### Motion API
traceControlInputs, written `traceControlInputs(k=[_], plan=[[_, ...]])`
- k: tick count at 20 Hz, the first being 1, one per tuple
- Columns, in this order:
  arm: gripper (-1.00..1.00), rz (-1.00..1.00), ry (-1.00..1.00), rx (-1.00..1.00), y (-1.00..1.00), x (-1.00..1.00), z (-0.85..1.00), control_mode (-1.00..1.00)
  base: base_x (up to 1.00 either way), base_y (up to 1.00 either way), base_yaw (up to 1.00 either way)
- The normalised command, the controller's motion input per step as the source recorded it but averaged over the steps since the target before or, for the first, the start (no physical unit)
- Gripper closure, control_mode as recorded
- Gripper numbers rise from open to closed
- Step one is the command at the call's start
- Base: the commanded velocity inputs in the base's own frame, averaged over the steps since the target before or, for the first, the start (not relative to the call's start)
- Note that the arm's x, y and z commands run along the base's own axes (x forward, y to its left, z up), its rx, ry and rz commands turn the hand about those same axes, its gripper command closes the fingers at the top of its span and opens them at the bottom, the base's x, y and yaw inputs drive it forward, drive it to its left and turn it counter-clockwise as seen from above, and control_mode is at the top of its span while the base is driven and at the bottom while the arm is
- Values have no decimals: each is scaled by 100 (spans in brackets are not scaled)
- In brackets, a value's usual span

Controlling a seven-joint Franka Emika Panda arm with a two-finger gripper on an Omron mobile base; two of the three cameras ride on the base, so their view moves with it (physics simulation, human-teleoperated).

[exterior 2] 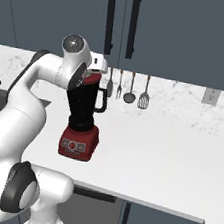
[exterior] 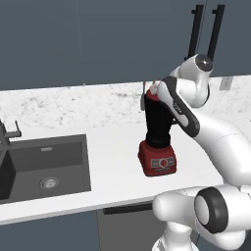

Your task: Close the lid blender by securely placing the lid on top.

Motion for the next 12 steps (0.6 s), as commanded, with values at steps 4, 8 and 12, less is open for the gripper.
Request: traceControlInputs(k=[4, 8, 12], plan=[[100, 0, 1, 0, -29, -14, -38, -100, 0, 0, 0], [100, 0, 0, 0, -31, -25, -39, -100, 0, 0, 0], [100, 0, 0, 0, -28, -28, -47, -100, 0, 0, 0]])
